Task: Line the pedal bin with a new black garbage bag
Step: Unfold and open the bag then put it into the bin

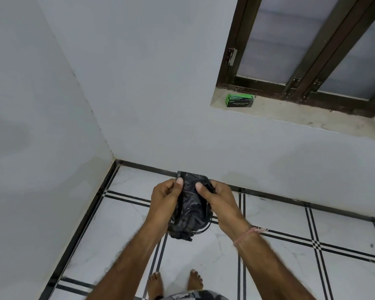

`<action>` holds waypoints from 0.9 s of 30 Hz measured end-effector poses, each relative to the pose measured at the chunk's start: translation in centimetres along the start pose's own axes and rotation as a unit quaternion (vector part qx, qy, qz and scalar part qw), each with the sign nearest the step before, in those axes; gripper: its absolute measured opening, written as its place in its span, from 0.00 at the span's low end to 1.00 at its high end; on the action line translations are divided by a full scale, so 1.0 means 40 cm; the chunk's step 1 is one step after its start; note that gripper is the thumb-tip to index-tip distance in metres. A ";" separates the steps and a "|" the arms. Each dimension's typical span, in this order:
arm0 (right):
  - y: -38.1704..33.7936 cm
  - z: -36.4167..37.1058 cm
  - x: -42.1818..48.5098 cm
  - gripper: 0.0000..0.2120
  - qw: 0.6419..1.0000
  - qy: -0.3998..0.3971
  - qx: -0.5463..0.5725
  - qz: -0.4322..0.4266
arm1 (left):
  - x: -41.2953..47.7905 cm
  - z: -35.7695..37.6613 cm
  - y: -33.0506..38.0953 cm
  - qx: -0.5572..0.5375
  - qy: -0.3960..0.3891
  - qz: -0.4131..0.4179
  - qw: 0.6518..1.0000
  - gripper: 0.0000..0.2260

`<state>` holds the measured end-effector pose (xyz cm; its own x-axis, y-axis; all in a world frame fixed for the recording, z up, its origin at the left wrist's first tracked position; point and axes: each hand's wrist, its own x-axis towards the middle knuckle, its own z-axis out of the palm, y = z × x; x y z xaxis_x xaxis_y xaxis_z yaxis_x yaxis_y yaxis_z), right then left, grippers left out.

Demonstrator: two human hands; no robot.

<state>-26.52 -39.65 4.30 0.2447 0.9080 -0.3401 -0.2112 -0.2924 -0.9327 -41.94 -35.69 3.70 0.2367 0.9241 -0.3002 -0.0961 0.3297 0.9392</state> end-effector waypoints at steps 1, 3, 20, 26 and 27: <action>-0.002 -0.001 -0.001 0.10 1.000 0.004 0.011 -0.001 | 0.003 -0.006 0.002 -0.006 -0.003 -0.003 1.000 0.14; -0.004 -0.003 0.000 0.12 0.999 0.011 0.035 -0.003 | 0.004 -0.019 0.004 -0.026 -0.027 -0.020 0.999 0.13; -0.014 0.133 -0.046 0.10 0.986 0.057 0.155 -0.015 | 0.002 -0.023 0.038 -0.218 -0.077 -0.102 0.968 0.23; -0.016 0.093 -0.003 0.10 0.962 0.188 0.182 0.080 | 0.022 -0.104 0.022 -0.191 0.028 -0.077 0.978 0.20; -0.016 0.084 0.009 0.10 0.954 0.216 0.188 0.093 | 0.025 -0.121 0.011 -0.171 0.031 -0.069 0.982 0.19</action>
<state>-29.45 -38.12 5.19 0.5188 0.6190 -0.5897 -0.5943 -0.2347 -0.7692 -46.42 -33.68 3.01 0.2113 0.8723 -0.4411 -0.3881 0.4890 0.7812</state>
